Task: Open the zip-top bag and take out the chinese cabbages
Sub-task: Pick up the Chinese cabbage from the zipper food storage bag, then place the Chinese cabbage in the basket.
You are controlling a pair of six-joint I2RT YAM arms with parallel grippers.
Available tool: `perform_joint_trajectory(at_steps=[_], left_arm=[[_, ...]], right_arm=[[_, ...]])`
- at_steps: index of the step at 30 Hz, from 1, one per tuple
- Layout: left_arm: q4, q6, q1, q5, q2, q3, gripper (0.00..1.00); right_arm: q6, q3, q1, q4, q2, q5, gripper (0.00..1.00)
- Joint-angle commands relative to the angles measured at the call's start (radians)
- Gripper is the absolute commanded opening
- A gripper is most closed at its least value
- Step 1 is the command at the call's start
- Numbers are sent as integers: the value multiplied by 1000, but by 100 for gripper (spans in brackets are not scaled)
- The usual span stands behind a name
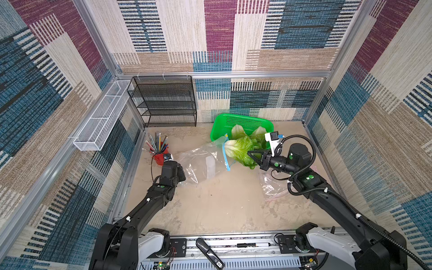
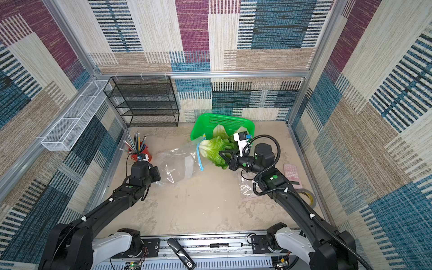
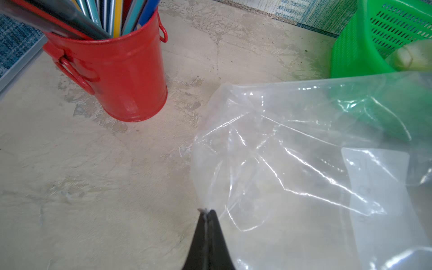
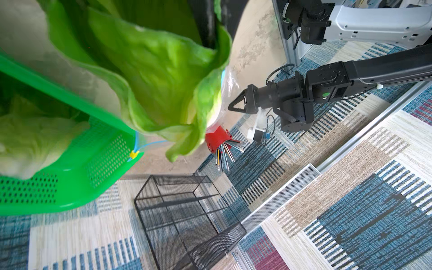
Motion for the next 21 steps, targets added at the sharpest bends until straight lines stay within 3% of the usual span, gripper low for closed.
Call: perform_joint_trajectory(at_steps=[1, 12, 21], left_arm=[[-16, -37, 1, -29, 2, 10, 0], [-13, -30, 4, -17, 18, 20, 0], [-2, -23, 2, 56, 40, 39, 0]], right_arm=[[-66, 43, -13, -46, 4, 28, 7], [-62, 136, -27, 44, 67, 85, 7], [125, 163, -21, 419, 324, 292, 4]])
